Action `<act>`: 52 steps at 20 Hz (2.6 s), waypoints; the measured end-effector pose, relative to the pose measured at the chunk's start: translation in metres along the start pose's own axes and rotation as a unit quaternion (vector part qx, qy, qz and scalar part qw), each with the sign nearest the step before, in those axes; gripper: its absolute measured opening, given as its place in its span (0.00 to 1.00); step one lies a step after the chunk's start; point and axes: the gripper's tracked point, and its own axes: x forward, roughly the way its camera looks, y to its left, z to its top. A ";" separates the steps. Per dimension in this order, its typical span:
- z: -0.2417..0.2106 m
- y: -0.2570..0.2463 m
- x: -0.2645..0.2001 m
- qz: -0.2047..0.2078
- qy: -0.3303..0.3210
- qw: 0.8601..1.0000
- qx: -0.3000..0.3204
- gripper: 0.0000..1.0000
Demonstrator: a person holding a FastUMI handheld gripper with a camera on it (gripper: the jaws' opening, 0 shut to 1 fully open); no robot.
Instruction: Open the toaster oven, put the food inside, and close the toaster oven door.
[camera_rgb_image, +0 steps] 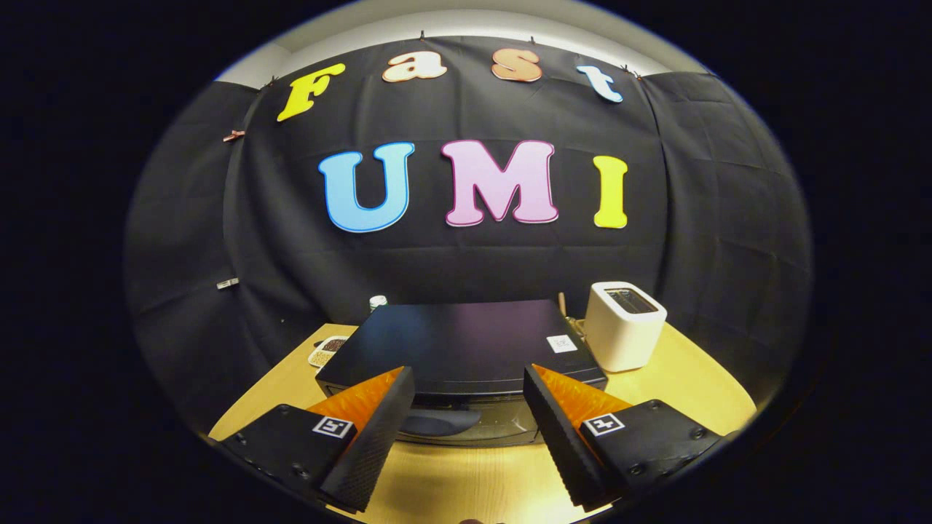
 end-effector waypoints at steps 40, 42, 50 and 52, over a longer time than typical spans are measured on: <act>-0.201 -0.032 -0.102 0.056 0.213 0.975 -0.036 0.99; -0.184 -0.056 -0.110 0.051 0.203 0.977 -0.035 0.99; -0.144 -0.174 -0.124 0.004 0.210 0.978 -0.011 0.99; -0.137 -0.199 -0.124 0.002 0.218 0.976 -0.009 0.99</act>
